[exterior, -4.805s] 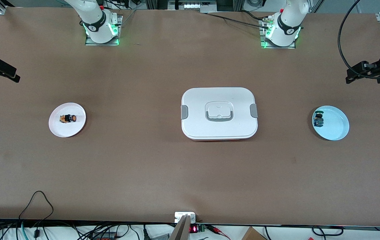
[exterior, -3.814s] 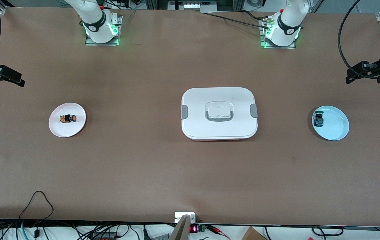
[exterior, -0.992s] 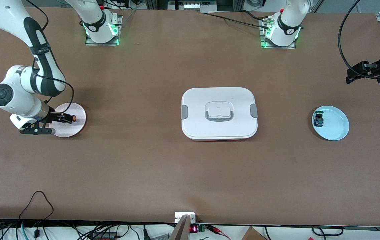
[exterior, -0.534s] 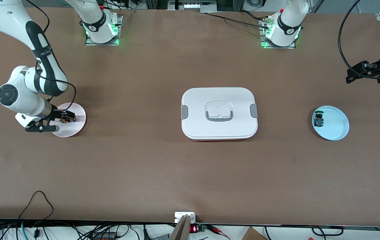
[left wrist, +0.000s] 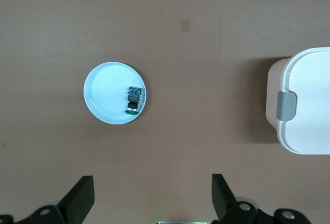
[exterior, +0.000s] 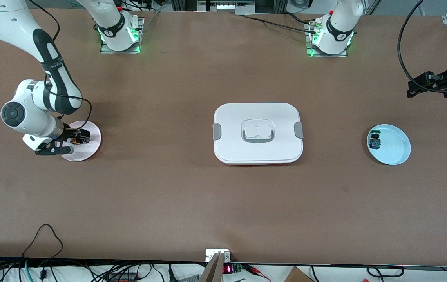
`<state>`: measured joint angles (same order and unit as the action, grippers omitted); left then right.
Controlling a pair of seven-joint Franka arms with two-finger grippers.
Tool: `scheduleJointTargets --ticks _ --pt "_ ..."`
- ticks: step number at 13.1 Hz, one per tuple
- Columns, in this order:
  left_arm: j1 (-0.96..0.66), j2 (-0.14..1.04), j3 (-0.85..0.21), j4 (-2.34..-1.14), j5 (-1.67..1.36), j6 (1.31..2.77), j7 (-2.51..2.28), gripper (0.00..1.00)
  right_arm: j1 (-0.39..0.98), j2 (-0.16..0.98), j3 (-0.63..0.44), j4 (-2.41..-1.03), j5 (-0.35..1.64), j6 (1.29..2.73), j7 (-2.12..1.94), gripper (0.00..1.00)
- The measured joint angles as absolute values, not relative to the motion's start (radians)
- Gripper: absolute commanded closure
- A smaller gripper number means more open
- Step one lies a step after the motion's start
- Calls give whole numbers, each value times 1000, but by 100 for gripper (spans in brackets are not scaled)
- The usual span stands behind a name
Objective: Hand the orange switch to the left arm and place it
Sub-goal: 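Lower the right gripper and close it on the orange switch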
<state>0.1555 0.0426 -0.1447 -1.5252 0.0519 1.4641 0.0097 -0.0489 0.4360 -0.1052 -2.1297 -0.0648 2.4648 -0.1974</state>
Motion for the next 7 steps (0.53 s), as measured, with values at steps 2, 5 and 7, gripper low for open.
scheduleJointTargets --ticks 2,5,7 --pt "155 43 -145 -1525 52 1464 10 0 -49 444 -105 -2130 -65 2465 -198 0" --pt "155 43 -145 -1525 52 1464 10 0 -49 458 -105 -2130 -65 2470 -199 0" --pt "155 43 -145 -1525 52 1464 10 0 -49 464 -104 -2130 -65 2476 -200 0"
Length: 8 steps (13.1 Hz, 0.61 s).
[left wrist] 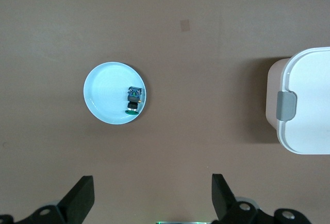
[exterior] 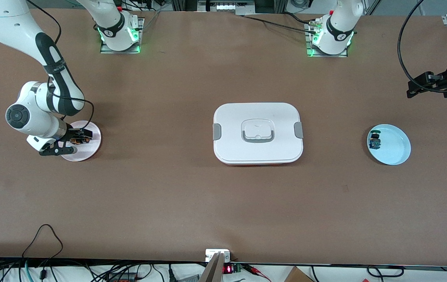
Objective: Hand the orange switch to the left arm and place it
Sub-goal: 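Lower the right gripper and close it on the orange switch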
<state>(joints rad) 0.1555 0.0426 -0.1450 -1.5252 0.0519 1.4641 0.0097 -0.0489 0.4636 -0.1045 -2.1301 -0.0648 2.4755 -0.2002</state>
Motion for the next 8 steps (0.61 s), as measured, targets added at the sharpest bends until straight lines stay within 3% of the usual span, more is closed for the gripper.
scheduleJointTargets --ticks 2,3,5,7,8 --pt "155 43 -145 -1525 52 1464 10 0 -49 469 -105 -2130 -65 2484 -201 0" --pt "155 43 -145 -1525 52 1464 10 0 -49 471 -105 -2130 -65 2487 -201 5" --pt "155 43 -145 -1525 52 1464 10 0 -49 477 -105 -2130 -65 2492 -201 19" --pt "155 43 -145 -1525 52 1464 10 0 -49 478 -105 -2129 -65 2494 -201 43" --pt "155 43 -145 -1525 52 1464 10 0 -49 476 -104 -2128 -64 2493 -201 48"
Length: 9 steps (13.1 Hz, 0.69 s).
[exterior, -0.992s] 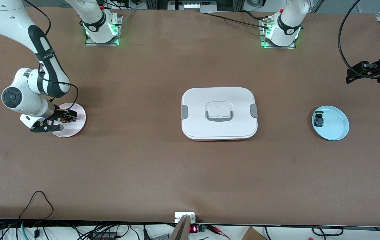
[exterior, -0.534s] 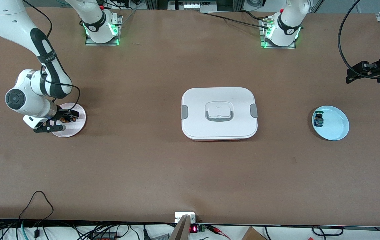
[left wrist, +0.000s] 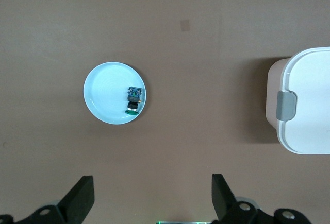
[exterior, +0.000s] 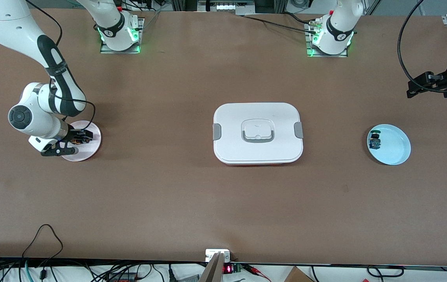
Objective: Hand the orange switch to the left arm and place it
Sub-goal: 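Lower the right gripper and close it on the orange switch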
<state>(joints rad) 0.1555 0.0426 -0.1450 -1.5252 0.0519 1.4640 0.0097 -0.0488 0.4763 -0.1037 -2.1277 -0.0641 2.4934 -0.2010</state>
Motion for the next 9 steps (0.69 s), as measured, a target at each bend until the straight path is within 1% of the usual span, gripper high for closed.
scheduleJointTargets --ticks 1,5,7,9 --pt "155 43 -145 -1525 52 1464 10 0 -49 474 -104 -2126 -64 2494 -201 53" --pt "155 43 -145 -1525 52 1464 10 0 -49 474 -104 -2102 -64 2495 -201 67" --pt "155 43 -145 -1525 52 1464 10 0 -49 459 -102 -2086 -64 2489 -202 71" --pt "155 43 -145 -1525 52 1464 10 0 -49 419 -84 -2059 -64 2423 -203 72"
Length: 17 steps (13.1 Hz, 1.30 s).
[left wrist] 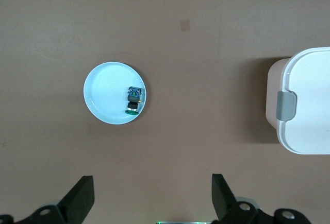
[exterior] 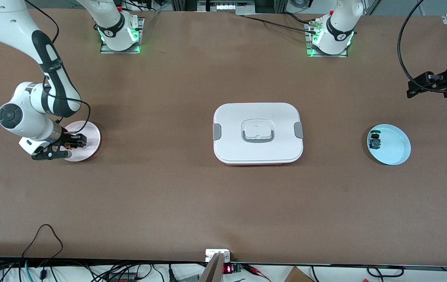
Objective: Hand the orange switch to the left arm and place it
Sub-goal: 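Lower the right gripper and close it on the orange switch, then lift the orange switch with the right gripper toward the white box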
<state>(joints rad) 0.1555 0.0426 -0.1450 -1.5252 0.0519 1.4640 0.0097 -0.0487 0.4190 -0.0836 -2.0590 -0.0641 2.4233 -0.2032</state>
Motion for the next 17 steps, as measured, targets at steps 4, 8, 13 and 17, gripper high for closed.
scheduleJointTargets --ticks 4,8,13,17 --pt "155 43 -145 -1525 52 1464 10 0 -47 334 -36 -1932 -64 2226 -203 73" --pt "155 43 -145 -1525 52 1464 10 0 -46 280 33 -1811 -61 2136 -203 85" --pt "155 43 -145 -1525 52 1464 10 0 -34 232 87 -1638 63 1907 -205 100" --pt "155 43 -145 -1525 52 1464 10 0 65 191 94 -1610 103 1892 -207 100"
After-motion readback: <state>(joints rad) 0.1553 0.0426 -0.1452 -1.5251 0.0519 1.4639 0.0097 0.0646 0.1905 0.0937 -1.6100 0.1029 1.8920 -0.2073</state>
